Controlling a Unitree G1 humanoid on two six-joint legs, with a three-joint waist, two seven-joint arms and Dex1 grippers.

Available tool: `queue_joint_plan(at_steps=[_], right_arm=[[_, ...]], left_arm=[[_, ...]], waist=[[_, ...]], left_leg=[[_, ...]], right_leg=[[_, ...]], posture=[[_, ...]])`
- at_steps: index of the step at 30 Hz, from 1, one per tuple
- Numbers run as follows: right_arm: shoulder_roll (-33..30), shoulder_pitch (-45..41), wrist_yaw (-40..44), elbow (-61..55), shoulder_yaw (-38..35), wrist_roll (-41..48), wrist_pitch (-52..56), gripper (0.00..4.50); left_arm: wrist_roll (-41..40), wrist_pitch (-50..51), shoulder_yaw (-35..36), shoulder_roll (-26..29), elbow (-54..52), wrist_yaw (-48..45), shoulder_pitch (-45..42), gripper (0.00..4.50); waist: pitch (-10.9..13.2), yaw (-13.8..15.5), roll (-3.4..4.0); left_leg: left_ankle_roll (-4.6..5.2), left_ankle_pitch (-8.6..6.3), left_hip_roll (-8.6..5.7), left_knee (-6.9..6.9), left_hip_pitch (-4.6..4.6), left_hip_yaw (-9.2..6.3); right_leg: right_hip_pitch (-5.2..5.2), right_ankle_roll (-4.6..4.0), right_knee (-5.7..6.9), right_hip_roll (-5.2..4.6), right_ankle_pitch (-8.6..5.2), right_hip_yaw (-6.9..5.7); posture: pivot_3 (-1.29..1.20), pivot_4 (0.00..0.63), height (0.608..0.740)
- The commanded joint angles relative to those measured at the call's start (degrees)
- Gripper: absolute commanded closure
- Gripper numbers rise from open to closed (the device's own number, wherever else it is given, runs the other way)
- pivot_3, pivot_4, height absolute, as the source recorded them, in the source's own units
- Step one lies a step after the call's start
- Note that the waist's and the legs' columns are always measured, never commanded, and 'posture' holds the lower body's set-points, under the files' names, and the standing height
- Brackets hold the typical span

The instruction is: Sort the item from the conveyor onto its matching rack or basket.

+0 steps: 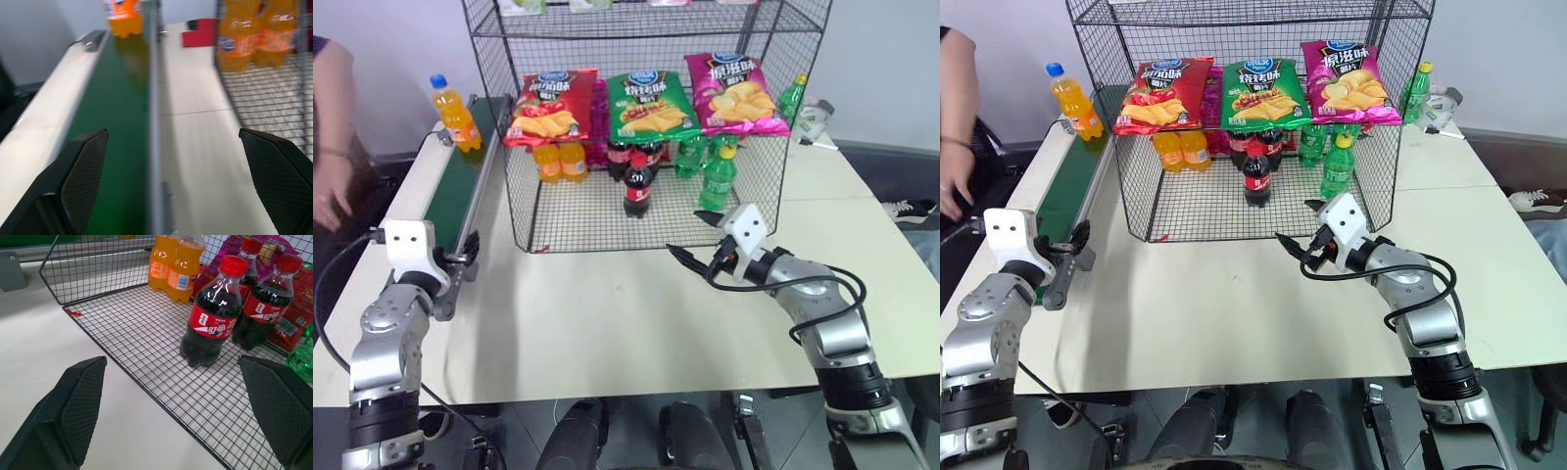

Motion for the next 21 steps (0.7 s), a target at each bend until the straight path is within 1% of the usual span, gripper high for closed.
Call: queue_joint_plan(at_steps=[1, 11, 21], right_arm=[[0.41, -1.32, 0.17, -0.83, 0.11, 0.27, -0.72, 0.0], [2.25, -1.13, -0.29, -3.14, 1.88, 0.68, 0.75, 0.0], [5.74, 0.08, 0.27, -9.27, 5.3, 3.19, 4.4, 0.0]], left_arm=[[-0.66, -1.38, 2.59, -0.02, -0.24, 1.05, -0.52, 0.06], [-0.6, -3.88, 2.06, -0.59, -0.08, -0.3, -0.8, 0.06], [-0.09, -6.19, 2.88, 0.52, 2.48, -0.56, -1.2, 0.06]], waist=[[0.0, 0.02, 0.0], [0.0, 0.01, -0.01], [0.0, -0.05, -0.01]], left_leg=[[0.0, 0.0, 0.0, 0.0, 0.0, 0.0], [0.0, 0.0, 0.0, 0.01, 0.0, 0.0], [0.0, 0.0, 0.0, -0.01, 0.0, -0.01]], right_leg=[[0.0, 0.0, 0.0, 0.0, 0.0, 0.0], [0.0, 0.0, 0.0, 0.0, 0.0, 0.0], [-0.02, 0.0, 0.01, 0.0, 0.0, 0.0]], posture=[[0.0, 0.15, 0.74], [0.0, 0.15, 0.74], [0.0, 0.15, 0.74]])
